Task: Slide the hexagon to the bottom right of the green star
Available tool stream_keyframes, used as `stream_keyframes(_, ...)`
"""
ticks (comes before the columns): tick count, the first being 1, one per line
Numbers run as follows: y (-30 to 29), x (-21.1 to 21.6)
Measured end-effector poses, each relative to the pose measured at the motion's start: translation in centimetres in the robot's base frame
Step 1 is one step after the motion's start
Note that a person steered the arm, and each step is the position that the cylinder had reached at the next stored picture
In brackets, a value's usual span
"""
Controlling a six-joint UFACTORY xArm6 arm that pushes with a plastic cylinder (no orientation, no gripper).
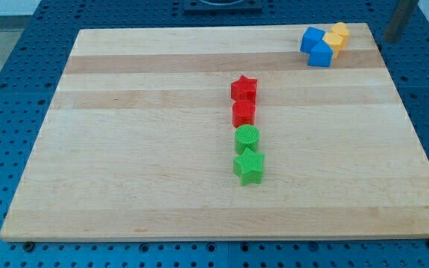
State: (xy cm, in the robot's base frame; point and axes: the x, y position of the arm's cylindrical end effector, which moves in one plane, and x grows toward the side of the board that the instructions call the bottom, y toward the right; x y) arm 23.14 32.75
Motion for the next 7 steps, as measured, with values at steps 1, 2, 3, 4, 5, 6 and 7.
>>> stream_keyframes(1,-2.4,-0.6)
stream_keyframes(2,-6.3,-0.6)
stream_keyframes(3,-10.1,-0.5)
stream_keyframes(4,-13.5,0.1)
stream_keyframes(5,-14.2,1.1)
stream_keyframes(6,-14.2,2.2)
stream_keyframes(7,-14.2,4.1)
